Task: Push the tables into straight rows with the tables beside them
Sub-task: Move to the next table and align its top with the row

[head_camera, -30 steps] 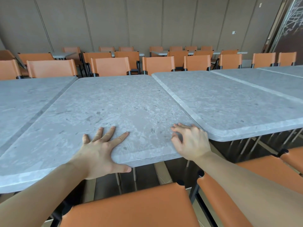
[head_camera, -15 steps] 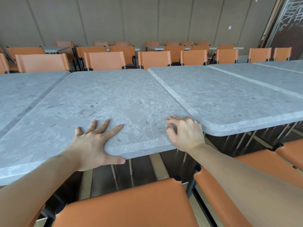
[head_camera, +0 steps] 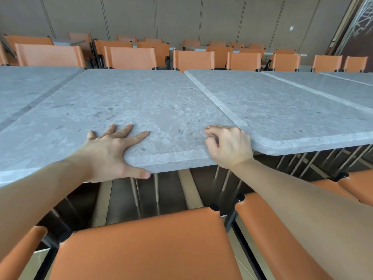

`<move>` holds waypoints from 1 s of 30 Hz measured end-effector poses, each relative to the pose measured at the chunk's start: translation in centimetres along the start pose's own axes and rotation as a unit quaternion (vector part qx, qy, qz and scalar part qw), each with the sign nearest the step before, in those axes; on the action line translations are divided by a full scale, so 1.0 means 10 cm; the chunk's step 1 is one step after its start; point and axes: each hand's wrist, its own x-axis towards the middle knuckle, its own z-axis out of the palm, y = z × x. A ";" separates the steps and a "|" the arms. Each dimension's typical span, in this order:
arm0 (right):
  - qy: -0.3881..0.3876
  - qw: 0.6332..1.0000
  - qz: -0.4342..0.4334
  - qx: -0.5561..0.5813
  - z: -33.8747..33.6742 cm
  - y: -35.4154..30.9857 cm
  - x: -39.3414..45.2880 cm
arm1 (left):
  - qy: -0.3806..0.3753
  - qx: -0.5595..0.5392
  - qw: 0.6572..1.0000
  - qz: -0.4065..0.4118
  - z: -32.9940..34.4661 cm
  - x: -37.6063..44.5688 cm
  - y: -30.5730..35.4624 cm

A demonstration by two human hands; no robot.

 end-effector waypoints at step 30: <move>-0.051 0.988 0.131 0.058 0.02 -0.29 -0.04 | -0.014 0.142 0.989 0.030 -0.45 0.50 0.44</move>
